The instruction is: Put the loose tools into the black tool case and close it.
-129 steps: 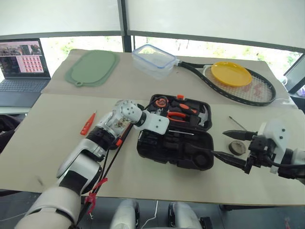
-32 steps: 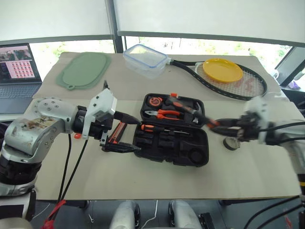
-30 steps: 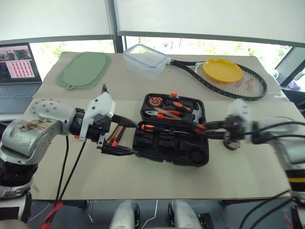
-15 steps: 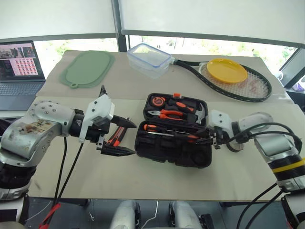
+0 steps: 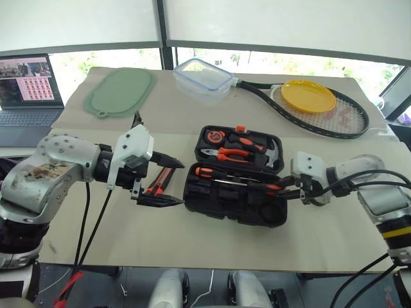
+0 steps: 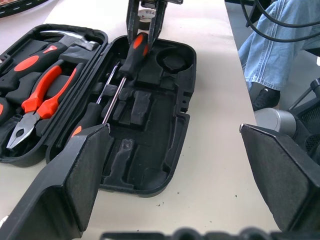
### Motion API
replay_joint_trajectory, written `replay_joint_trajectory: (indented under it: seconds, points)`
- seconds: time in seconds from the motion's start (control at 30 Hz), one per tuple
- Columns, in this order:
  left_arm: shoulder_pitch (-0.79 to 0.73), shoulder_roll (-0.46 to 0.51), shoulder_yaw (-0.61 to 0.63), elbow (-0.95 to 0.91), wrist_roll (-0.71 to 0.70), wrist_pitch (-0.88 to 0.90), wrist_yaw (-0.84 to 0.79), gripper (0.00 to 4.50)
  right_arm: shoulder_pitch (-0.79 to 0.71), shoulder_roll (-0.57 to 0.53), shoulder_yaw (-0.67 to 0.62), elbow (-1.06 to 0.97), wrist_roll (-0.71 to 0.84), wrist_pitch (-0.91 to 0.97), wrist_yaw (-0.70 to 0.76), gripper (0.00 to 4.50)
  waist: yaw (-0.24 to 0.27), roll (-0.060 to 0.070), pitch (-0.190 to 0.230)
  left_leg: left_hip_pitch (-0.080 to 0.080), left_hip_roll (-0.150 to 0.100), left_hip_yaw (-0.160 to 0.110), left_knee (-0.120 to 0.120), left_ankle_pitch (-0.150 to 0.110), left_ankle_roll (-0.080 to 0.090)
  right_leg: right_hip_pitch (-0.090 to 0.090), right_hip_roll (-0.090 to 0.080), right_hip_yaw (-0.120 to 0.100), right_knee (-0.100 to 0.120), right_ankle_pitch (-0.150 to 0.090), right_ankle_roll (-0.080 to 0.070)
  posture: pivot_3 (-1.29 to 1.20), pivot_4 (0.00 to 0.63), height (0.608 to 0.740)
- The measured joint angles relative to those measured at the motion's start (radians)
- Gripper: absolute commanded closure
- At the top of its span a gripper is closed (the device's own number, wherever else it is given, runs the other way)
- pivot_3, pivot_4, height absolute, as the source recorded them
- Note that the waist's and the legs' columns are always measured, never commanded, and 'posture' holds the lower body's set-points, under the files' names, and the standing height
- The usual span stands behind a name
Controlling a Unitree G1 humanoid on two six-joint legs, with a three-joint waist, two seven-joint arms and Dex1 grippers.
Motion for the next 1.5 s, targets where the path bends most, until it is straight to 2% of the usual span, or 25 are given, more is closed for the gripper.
replay_joint_trajectory:
  seconds: [0.03,0.2,0.33,0.47,0.63,0.73,1.07,1.3,1.47,1.5]
  points:
    - [-0.004,-0.007,-0.004,0.0,0.003,-0.002,0.001,0.0,-0.002,0.01,-0.001,-0.004,0.005,0.011,-0.001,2.33,-0.001,0.0,0.0,0.0,0.0,0.0,0.0,0.0,0.0,0.0,0.0,0.0,0.0,0.0,0.0,0.0,0.15,0.738]
    - [-0.018,-0.012,-0.005,0.003,0.02,-0.011,0.005,0.0,-0.009,0.026,-0.003,-0.011,0.014,0.033,-0.007,0.69,-0.003,0.0,0.0,0.0,0.0,0.0,0.0,0.0,0.0,0.0,0.001,0.0,0.0,0.0,0.0,0.0,0.15,0.738]
    - [-0.018,-0.014,-0.005,0.011,0.022,-0.015,0.006,0.0,-0.039,0.057,-0.034,-0.018,0.06,0.082,-0.016,0.69,-0.003,0.0,0.0,0.0,0.0,0.0,0.0,0.0,0.0,-0.001,0.001,0.001,0.0,0.0,0.0,0.0,0.15,0.738]
    - [-0.017,-0.024,-0.006,0.02,0.031,-0.023,0.009,0.0,-0.074,0.139,-0.064,-0.031,0.097,0.149,-0.075,1.78,-0.003,0.0,0.0,0.0,0.0,0.0,0.0,0.0,0.0,-0.001,0.001,0.001,0.001,0.0,0.0,0.0,0.15,0.738]
    - [-0.017,-0.025,-0.006,0.023,0.044,-0.036,0.009,0.0,-0.074,0.22,-0.054,-0.031,0.093,0.187,-0.158,3.54,-0.001,0.0,0.0,0.0,0.0,0.0,0.0,0.0,-0.001,0.0,0.0,0.0,0.0,0.0,0.0,0.0,0.15,0.738]
    - [-0.017,-0.025,-0.006,0.025,0.053,-0.038,0.009,0.0,-0.065,0.228,-0.027,-0.031,0.078,0.195,-0.179,4.42,-0.001,0.0,0.0,0.0,0.0,0.0,0.0,0.0,0.0,-0.001,0.0,0.0,0.001,0.0,0.0,0.0,0.15,0.738]
    - [-0.017,-0.028,-0.006,0.038,0.065,-0.039,0.006,0.0,-0.043,0.227,0.027,-0.091,0.026,0.22,-0.214,4.42,-0.004,0.0,0.0,0.001,0.001,0.0,0.0,0.0,0.0,0.0,0.001,0.0,0.001,0.0,0.0,0.0,0.15,0.738]
    - [-0.022,-0.037,-0.007,0.044,0.073,-0.042,0.007,0.0,-0.047,0.213,0.076,-0.105,-0.058,0.137,-0.22,4.42,-0.004,-0.006,-0.004,0.003,0.001,0.0,0.0,0.0,0.0,0.002,0.001,0.0,0.001,0.0,-0.001,0.0,0.15,0.738]
    - [0.004,-0.036,0.0,0.052,0.092,-0.042,0.033,0.0,-0.042,0.228,0.014,-0.158,0.045,0.25,-0.207,4.42,-0.004,-0.006,-0.003,0.001,0.001,0.0,-0.001,0.0,0.0,-0.001,0.001,0.001,0.001,0.0,-0.001,0.0,0.15,0.738]
    - [0.02,-0.036,0.003,0.055,0.1,-0.041,0.045,0.0,-0.043,0.23,-0.009,-0.181,0.078,0.28,-0.204,4.17,-0.004,-0.005,-0.003,0.001,0.001,0.0,-0.001,0.0,0.0,-0.001,0.001,0.001,0.001,0.0,-0.001,0.0,0.15,0.738]
